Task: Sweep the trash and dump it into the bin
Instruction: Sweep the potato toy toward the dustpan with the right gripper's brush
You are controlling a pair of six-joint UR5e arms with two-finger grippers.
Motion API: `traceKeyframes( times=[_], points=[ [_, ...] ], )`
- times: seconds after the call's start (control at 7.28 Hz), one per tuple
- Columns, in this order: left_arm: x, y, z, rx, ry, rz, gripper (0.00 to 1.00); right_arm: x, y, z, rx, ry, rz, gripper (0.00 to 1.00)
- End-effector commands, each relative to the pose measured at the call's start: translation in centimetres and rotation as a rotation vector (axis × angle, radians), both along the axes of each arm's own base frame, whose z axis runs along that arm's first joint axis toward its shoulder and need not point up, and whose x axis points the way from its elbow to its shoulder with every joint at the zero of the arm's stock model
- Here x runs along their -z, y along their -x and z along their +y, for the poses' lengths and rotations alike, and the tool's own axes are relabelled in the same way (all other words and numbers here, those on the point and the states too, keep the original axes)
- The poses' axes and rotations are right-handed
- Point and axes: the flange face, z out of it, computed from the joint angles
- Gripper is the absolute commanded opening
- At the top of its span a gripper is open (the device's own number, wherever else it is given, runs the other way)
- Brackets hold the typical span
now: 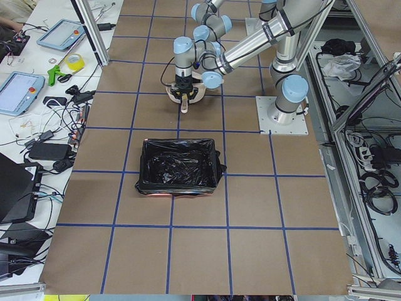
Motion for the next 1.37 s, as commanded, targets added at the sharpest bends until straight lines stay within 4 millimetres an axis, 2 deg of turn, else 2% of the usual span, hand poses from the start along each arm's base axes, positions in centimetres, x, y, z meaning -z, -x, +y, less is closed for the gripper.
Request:
traceKeyframes(
  times=[0.0, 0.41, 0.55, 0.69, 0.82, 0.96, 1.24],
  points=[
    [-0.1, 0.1, 0.0, 0.002, 0.003, 0.001, 0.00, 0.1, -3.6, -1.7, -0.085, 0.032, -0.056, 0.00],
    [-0.9, 0.0, -0.6, 0.009, 0.026, 0.002, 0.00, -0.7, -2.9, -1.3, -0.158, 0.004, -0.032, 0.00],
    [-1.8, 0.0, -1.2, 0.008, 0.041, 0.008, 0.00, -2.0, -1.6, -1.7, -0.141, -0.022, -0.013, 0.00],
    [-1.8, 0.0, -1.3, 0.008, 0.039, 0.010, 0.00, -4.6, -0.2, -2.1, -0.121, -0.032, -0.006, 0.00],
    [-2.0, 0.0, -1.2, 0.011, 0.039, 0.008, 0.00, -6.6, 1.9, -3.0, -0.088, -0.054, 0.009, 0.00],
    [-2.1, 0.0, -1.3, 0.013, 0.042, 0.006, 0.00, -8.8, 4.7, -4.9, -0.058, -0.052, 0.002, 0.00],
    [-2.2, 0.1, -1.2, 0.018, 0.043, 0.012, 0.00, -11.0, 13.7, -9.6, -0.051, -0.114, 0.020, 0.00]
  ],
)
